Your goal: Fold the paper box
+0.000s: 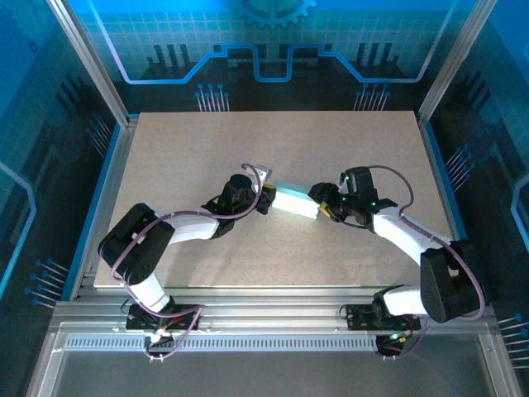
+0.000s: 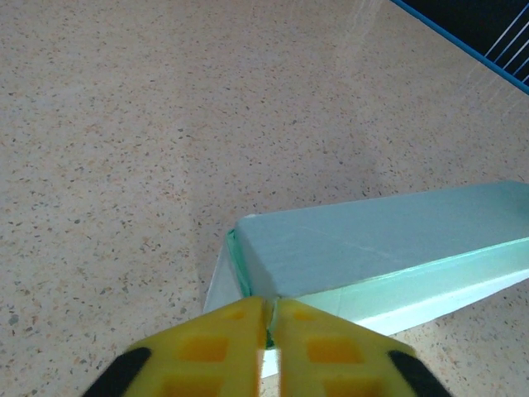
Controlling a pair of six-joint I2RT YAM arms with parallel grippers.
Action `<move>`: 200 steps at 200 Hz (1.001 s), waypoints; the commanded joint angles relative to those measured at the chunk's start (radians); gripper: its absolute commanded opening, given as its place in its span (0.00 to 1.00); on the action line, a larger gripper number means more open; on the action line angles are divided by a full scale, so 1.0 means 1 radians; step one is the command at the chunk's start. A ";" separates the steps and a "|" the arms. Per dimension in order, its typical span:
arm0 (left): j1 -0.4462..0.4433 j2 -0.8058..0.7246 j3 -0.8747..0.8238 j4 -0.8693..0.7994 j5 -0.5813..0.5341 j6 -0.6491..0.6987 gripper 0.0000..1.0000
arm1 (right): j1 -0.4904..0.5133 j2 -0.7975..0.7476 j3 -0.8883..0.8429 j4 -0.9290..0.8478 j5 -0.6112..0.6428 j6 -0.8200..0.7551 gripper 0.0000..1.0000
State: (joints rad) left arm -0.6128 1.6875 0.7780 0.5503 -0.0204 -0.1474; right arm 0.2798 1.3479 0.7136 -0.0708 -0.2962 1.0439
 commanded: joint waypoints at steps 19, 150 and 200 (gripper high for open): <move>-0.020 0.015 -0.022 -0.239 0.067 0.025 0.21 | -0.015 0.023 -0.034 -0.031 0.036 0.008 0.66; 0.057 -0.032 0.021 -0.378 0.333 0.144 0.60 | -0.017 0.034 -0.038 -0.024 0.062 0.016 0.65; 0.117 -0.064 -0.022 -0.309 0.463 0.133 0.70 | -0.018 0.045 -0.029 -0.026 0.064 0.015 0.65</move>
State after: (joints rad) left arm -0.5205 1.6371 0.7906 0.2806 0.3336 -0.0013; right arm 0.2779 1.3617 0.6991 -0.0238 -0.2691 1.0550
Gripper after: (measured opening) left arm 0.698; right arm 0.655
